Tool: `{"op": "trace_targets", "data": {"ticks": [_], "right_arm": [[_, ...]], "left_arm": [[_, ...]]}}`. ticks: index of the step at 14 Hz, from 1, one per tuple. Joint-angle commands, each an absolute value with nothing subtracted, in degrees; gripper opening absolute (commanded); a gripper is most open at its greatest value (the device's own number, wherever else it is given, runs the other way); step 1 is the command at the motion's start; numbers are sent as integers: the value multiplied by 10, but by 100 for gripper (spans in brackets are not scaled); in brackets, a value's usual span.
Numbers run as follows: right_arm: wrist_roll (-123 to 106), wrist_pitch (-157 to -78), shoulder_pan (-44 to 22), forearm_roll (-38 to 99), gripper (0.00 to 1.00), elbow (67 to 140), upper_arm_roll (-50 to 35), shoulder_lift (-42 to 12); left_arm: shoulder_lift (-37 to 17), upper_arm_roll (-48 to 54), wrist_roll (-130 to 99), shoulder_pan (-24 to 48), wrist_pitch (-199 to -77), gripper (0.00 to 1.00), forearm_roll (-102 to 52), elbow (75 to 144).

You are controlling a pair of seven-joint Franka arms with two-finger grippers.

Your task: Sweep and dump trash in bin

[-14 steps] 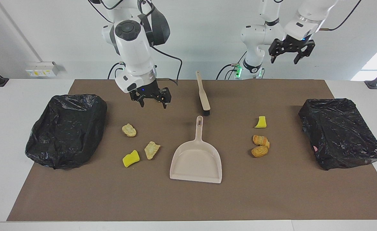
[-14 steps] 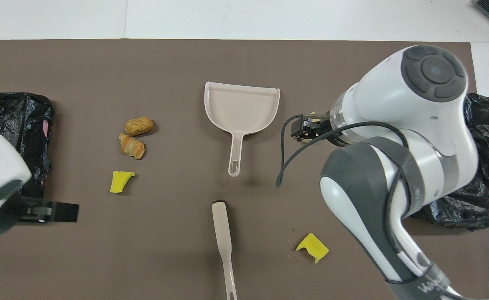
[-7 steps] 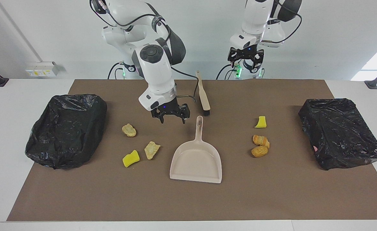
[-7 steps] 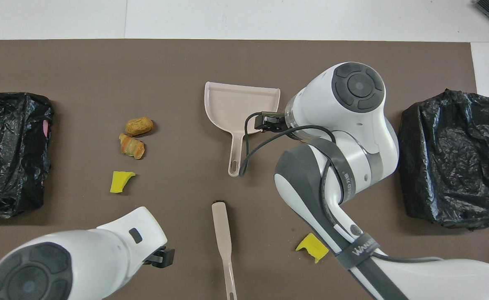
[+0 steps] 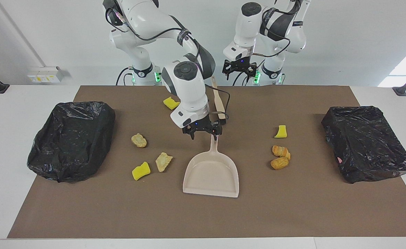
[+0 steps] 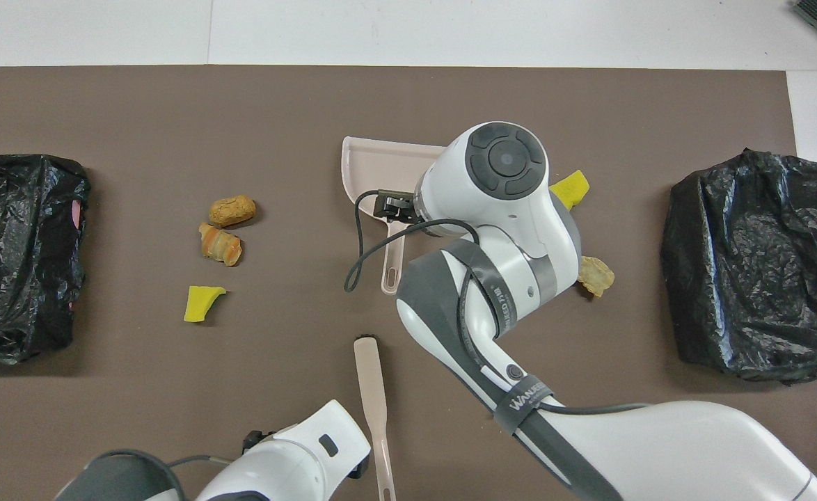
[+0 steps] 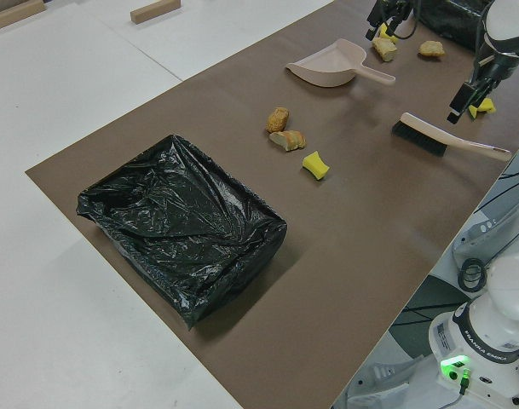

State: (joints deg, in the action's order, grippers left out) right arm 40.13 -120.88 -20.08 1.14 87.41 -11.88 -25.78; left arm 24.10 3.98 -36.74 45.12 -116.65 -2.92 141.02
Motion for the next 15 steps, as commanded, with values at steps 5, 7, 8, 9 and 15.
{"op": "trace_targets", "data": {"ticks": [5, 7, 8, 9, 15], "right_arm": [[437, -1259, -221, 1, 100, 886, -118, -283], [437, -1259, -221, -2, 99, 896, -119, -282], [438, -1260, -221, -2, 98, 898, -119, -283], [438, -1264, -226, -2, 95, 903, -119, -284], [434, -1302, -238, -20, 72, 940, -119, -280]], "left_arm": [[142, 29, -446, 559, -1313, 100, -33, 1464], [141, 30, -476, 565, -1325, 100, -33, 1466], [139, 30, -496, 572, -1338, 100, -33, 1466], [129, 29, -511, 583, -1344, 100, -33, 1466], [118, 29, -519, 584, -1351, 80, -33, 1466]]}}
